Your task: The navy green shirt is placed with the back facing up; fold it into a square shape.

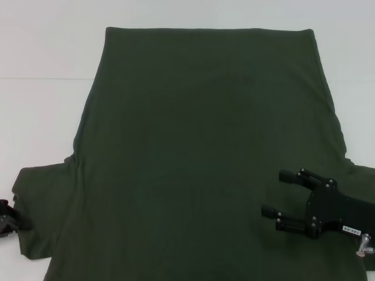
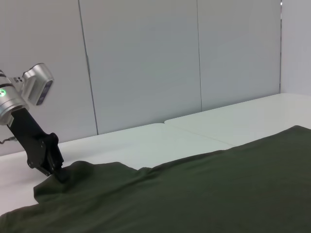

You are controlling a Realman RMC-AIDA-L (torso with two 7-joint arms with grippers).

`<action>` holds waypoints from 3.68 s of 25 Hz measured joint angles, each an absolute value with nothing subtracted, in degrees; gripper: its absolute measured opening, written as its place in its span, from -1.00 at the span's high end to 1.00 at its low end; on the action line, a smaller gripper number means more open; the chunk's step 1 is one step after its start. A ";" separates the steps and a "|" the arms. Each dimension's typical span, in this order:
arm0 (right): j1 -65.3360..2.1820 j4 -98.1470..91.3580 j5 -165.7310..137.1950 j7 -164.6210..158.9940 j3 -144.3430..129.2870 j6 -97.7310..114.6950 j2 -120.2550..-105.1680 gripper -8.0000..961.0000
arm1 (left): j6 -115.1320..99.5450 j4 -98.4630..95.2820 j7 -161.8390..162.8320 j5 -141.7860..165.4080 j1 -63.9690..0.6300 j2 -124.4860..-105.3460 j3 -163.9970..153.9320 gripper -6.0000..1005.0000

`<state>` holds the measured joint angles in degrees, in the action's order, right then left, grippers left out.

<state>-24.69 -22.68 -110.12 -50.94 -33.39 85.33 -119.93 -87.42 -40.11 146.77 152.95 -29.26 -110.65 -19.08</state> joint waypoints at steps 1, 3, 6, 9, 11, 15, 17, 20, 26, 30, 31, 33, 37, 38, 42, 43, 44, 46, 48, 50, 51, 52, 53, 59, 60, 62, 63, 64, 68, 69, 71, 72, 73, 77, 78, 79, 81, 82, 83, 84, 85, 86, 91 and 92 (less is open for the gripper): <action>-24.69 -22.68 -110.12 -50.94 -33.39 85.33 -119.94 -0.92 | -87.44 -40.09 146.62 152.96 -29.27 -110.65 -19.11 0.87; -24.69 -22.68 -110.12 -50.94 -33.39 85.35 -119.95 -0.92 | -87.62 -40.22 146.09 152.96 -29.26 -110.65 -19.14 0.92; -24.64 -22.68 -110.12 -50.98 -33.39 85.35 -119.96 -0.92 | -87.87 -40.39 145.53 152.93 -29.26 -110.35 -19.15 0.94; -24.54 -22.68 -110.12 -51.07 -33.40 85.35 -119.96 -0.92 | -87.77 -40.76 145.51 152.95 -29.19 -110.10 -18.99 0.94; -24.50 -22.68 -110.12 -51.12 -33.40 85.37 -119.96 -0.92 | -87.60 -41.46 145.51 152.97 -28.99 -110.00 -18.87 0.93; -24.43 -22.68 -110.10 -51.09 -33.40 85.41 -119.96 -0.92 | -87.46 -43.03 145.49 153.00 -28.80 -109.90 -18.80 0.93; -24.43 -22.68 -110.05 -51.08 -33.40 85.43 -119.96 -0.92 | -87.44 -43.95 145.48 152.99 -28.80 -109.87 -18.76 0.92; -24.43 -22.68 -110.04 -51.08 -33.35 85.43 -119.96 -0.92 | -87.46 -44.99 145.47 152.88 -28.81 -109.84 -18.66 0.92; -24.43 -22.68 -110.03 -51.20 -33.24 85.43 -119.96 -0.92 | -87.44 -46.01 145.55 152.71 -28.92 -109.18 -18.46 0.91; -24.44 -22.67 -110.03 -51.22 -33.15 85.43 -119.96 -0.92 | -87.37 -47.09 145.72 152.68 -29.22 -108.89 -18.37 0.91; -24.46 -22.68 -110.03 -51.23 -33.11 85.43 -119.96 -0.92 | -87.37 -47.16 145.72 152.67 -29.26 -108.84 -18.37 0.91; -24.50 -22.67 -110.03 -51.24 -33.03 85.43 -119.96 -0.92 | -87.36 -47.39 145.75 152.61 -29.41 -108.69 -18.37 0.90; -24.57 -22.67 -110.04 -51.24 -32.95 85.42 -119.96 -0.92 | -87.36 -47.78 145.81 152.57 -29.90 -108.43 -18.37 0.90; -24.59 -22.67 -110.03 -51.23 -32.94 85.42 -119.96 -0.92 | -87.36 -47.80 145.82 152.62 -30.11 -108.32 -18.37 0.90; -24.74 -22.68 -110.03 -51.21 -32.85 85.42 -119.96 -0.92 | -87.37 -47.87 146.02 152.91 -31.02 -107.69 -18.46 0.89; -24.75 -22.67 -110.04 -51.20 -32.85 85.42 -119.96 -0.92 | -87.38 -47.88 146.06 152.93 -31.22 -107.57 -18.50 0.89; -24.76 -22.67 -110.04 -51.20 -32.85 85.42 -119.96 -0.92 | -87.46 -47.88 146.11 152.94 -31.37 -107.48 -18.50 0.89; -24.77 -22.67 -110.04 -51.19 -32.81 85.42 -119.96 -0.92 | -87.77 -47.86 146.42 152.95 -31.76 -107.26 -18.58 0.89; -24.78 -22.68 -110.04 -51.17 -32.76 85.40 -119.96 -0.92 | -88.43 -47.73 146.77 152.97 -32.14 -107.12 -18.74 0.88; -24.79 -22.68 -110.04 -51.10 -32.75 85.33 -119.96 -0.92 | -89.40 -47.67 147.08 152.99 -32.71 -107.07 -18.86 0.88; -24.79 -22.68 -110.04 -51.06 -32.76 85.30 -119.96 -0.92 | -89.89 -47.68 147.28 153.00 -32.96 -107.05 -18.88 0.88; -24.79 -22.67 -110.04 -50.99 -32.75 85.27 -119.96 -0.92 | -90.24 -47.70 147.52 153.00 -33.16 -107.03 -18.90 0.88; -24.81 -22.65 -110.04 -50.94 -32.75 85.22 -119.96 -0.92 | -90.73 -47.75 147.93 152.99 -33.44 -107.02 -18.92 0.88; -24.87 -22.51 -110.04 -50.82 -32.78 85.16 -119.96 -0.92 | -93.83 -47.88 150.05 152.52 -36.02 -106.96 -19.02 0.87; -24.88 -22.50 -110.04 -50.81 -32.78 85.16 -119.96 -0.92 | -94.26 -47.89 150.16 152.52 -36.61 -106.97 -19.05 0.87; -24.88 -22.45 -110.04 -50.80 -32.78 85.16 -119.96 -0.92 | -95.33 -47.90 150.42 152.48 -38.73 -107.36 -19.53 0.86; -24.87 -22.41 -110.04 -50.80 -32.78 85.17 -119.97 -0.92 | -95.35 -47.91 150.42 152.48 -38.82 -107.39 -19.57 0.86; -24.86 -22.38 -110.04 -50.80 -32.79 85.19 -119.99 -0.92 | -95.56 -47.90 150.49 152.48 -39.72 -107.70 -20.13 0.86; -24.74 -22.35 -110.04 -50.80 -32.77 85.27 -120.05 -0.92 | -95.63 -47.90 151.10 152.45 -42.44 -109.15 -22.32 0.86; -24.72 -22.35 -110.04 -50.80 -32.75 85.27 -120.04 -0.92 | -95.62 -47.85 151.16 152.44 -43.01 -109.50 -22.54 0.85; -24.68 -22.30 -110.04 -50.79 -32.72 85.29 -120.05 -0.92 | -95.66 -47.57 151.20 152.37 -44.29 -110.42 -22.71 0.85; -24.65 -22.24 -110.04 -50.80 -32.71 85.29 -120.05 -0.92 | -95.71 -47.40 151.22 152.27 -44.96 -110.96 -22.75 0.85; -24.64 -22.21 -110.04 -50.80 -32.71 85.29 -120.05 -0.92 | -95.71 -47.33 151.23 152.06 -45.44 -111.48 -22.75 0.85; -24.59 -22.17 -110.04 -50.80 -32.69 85.30 -120.07 -0.92 | -95.70 -47.29 151.03 150.69 -46.39 -113.76 -22.76 0.84; -24.56 -22.16 -110.04 -50.80 -32.69 85.30 -120.09 -0.92 | -95.65 -47.25 150.94 150.51 -46.39 -114.28 -22.81 0.84; -24.54 -22.15 -110.04 -50.80 -32.69 85.31 -120.11 -0.92 | -95.44 -47.23 150.85 150.33 -46.33 -114.64 -23.13 0.84; -24.49 -22.14 -110.04 -50.80 -32.69 85.35 -120.15 -0.92 | -94.97 -47.20 150.60 150.26 -45.94 -115.21 -24.08 0.84; -24.44 -22.15 -110.04 -50.80 -32.69 85.36 -120.15 -0.92 | -94.85 -47.20 150.31 150.22 -45.65 -115.36 -24.70 0.84; -24.39 -22.14 -110.04 -50.80 -32.69 85.37 -120.15 -0.92 | -94.69 -47.17 149.87 150.15 -45.32 -115.52 -25.33 0.84; -24.36 -22.14 -110.04 -50.80 -32.69 85.38 -120.15 -0.92 | -94.68 -46.99 149.38 150.14 -45.00 -115.64 -25.61 0.83; -24.34 -22.14 -110.04 -50.80 -32.69 85.39 -120.14 -0.92 | -94.67 -46.65 148.79 150.01 -44.78 -115.73 -25.75 0.83; -24.33 -22.14 -110.04 -50.80 -32.69 85.39 -120.13 -0.92 | -94.68 -46.19 148.39 149.86 -44.62 -115.80 -25.77 0.83; -24.34 -22.14 -110.04 -50.80 -32.69 85.49 -120.13 -0.92 | -95.29 -41.53 145.58 145.44 -43.80 -115.55 -25.54 0.76; -24.34 -22.15 -110.04 -50.80 -32.69 85.51 -120.13 -0.92 | -95.52 -41.05 145.24 144.73 -43.66 -115.51 -25.60 0.69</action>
